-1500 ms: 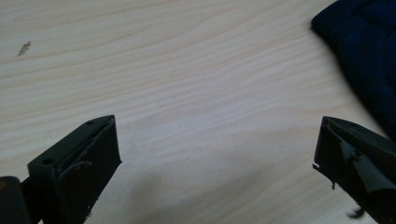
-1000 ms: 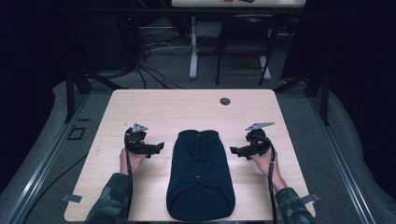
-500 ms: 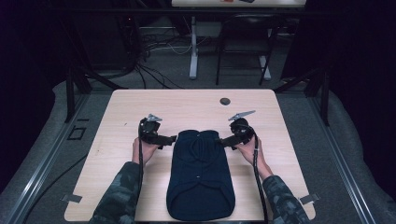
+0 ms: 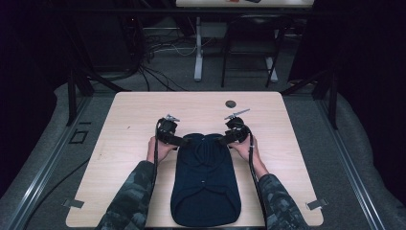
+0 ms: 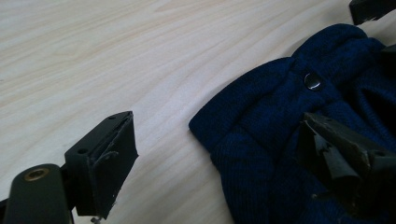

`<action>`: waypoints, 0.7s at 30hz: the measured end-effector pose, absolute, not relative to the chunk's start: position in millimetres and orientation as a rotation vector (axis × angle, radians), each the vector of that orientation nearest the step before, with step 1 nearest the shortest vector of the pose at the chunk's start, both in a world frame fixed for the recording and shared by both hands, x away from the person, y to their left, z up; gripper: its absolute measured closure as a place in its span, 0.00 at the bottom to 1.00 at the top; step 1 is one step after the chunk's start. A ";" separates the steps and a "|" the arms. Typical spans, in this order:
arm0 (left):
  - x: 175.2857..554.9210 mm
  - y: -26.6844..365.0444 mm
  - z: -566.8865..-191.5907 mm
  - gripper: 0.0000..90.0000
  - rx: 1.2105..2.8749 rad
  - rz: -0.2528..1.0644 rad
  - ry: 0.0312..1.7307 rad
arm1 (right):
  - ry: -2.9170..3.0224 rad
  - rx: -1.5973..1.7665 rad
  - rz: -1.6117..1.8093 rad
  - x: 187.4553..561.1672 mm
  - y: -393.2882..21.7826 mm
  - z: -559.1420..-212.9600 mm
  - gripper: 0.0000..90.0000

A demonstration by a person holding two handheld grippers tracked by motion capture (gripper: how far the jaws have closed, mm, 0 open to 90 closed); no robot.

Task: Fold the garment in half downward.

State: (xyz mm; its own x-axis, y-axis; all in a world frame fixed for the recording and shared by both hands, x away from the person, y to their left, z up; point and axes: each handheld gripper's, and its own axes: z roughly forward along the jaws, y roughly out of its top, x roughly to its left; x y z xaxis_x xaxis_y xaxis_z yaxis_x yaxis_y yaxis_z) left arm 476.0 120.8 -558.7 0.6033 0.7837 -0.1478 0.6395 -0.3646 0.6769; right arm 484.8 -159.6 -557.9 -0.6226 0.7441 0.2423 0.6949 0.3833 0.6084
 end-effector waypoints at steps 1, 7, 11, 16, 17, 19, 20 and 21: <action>477.4 119.6 -559.7 0.14 2.121 0.252 1.120 | 2.553 1.330 1.068 484.8 -159.6 -557.9 0.31; 481.2 112.1 -564.6 0.19 2.180 0.255 1.105 | 2.564 1.337 1.033 489.4 -154.1 -558.8 0.40; 481.1 109.9 -567.1 0.26 2.187 0.259 1.105 | 2.594 1.339 0.983 492.1 -151.9 -561.3 0.42; 481.2 106.8 -570.3 0.34 2.203 0.256 1.105 | 2.586 1.360 1.017 492.5 -151.9 -565.5 0.43; 481.1 106.0 -570.2 0.34 2.209 0.262 1.105 | 2.586 1.349 1.021 492.5 -152.5 -565.8 0.45; 480.4 103.8 -569.8 0.37 2.226 0.280 1.097 | 2.592 1.340 1.031 492.1 -152.5 -566.2 0.47; 480.0 103.1 -569.3 0.37 2.232 0.277 1.093 | 2.593 1.335 1.029 491.8 -152.3 -566.2 0.48; 479.6 102.2 -569.1 0.41 2.236 0.279 1.093 | 2.598 1.330 1.029 491.4 -152.3 -566.2 0.51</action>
State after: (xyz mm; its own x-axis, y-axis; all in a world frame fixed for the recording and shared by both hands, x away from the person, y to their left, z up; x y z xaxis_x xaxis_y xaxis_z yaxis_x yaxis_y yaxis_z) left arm 479.6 102.2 -569.1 0.6343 0.7689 -0.0806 0.6364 -0.4601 0.6191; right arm 491.4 -152.3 -566.2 -0.6297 0.7370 0.2457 0.7054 0.4099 0.5783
